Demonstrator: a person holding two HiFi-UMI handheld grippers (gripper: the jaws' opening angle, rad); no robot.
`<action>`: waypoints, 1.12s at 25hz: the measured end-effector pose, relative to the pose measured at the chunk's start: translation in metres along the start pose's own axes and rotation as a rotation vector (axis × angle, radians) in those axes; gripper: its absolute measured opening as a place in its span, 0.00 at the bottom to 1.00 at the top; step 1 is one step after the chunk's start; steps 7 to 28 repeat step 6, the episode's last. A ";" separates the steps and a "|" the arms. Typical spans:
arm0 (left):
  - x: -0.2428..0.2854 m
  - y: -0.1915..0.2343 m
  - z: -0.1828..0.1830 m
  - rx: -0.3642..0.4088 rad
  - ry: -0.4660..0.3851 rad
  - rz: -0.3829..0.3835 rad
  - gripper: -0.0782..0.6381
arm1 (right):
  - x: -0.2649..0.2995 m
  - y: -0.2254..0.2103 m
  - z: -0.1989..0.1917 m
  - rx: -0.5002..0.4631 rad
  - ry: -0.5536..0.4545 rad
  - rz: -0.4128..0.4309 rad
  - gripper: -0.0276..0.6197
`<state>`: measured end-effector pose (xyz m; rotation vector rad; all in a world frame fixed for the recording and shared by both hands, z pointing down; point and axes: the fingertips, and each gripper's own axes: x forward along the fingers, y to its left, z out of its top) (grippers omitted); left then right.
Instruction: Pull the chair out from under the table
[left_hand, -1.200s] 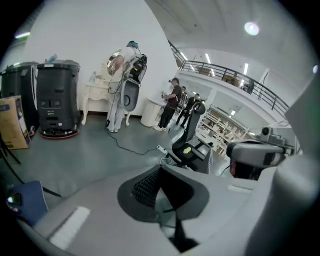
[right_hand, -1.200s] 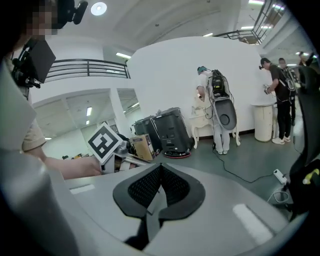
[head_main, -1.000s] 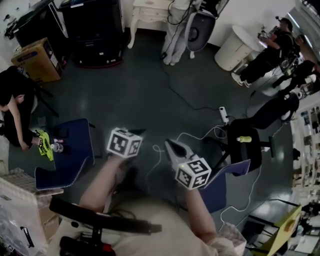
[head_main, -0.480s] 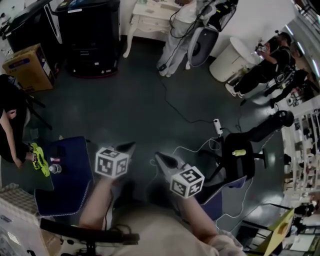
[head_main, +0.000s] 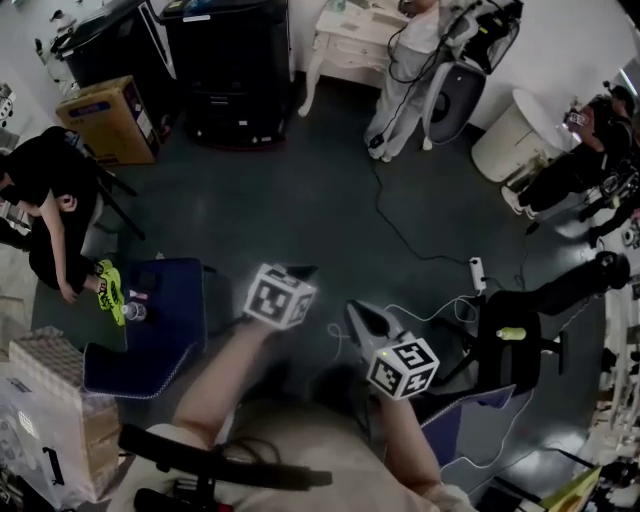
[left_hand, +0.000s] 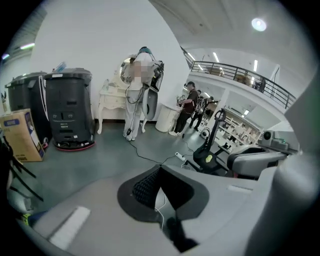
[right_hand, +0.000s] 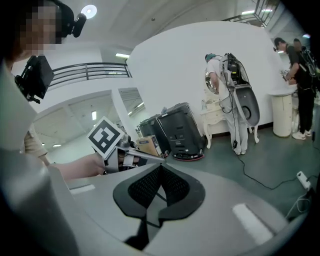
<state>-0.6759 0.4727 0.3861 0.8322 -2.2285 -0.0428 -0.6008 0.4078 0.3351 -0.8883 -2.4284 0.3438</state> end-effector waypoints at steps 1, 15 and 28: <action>0.007 -0.008 0.001 0.009 0.010 0.011 0.10 | -0.007 -0.009 -0.001 0.007 -0.004 0.008 0.06; 0.075 -0.079 0.018 0.021 0.019 -0.008 0.10 | -0.065 -0.083 0.004 0.014 -0.022 -0.006 0.06; 0.075 -0.079 0.018 0.021 0.019 -0.008 0.10 | -0.065 -0.083 0.004 0.014 -0.022 -0.006 0.06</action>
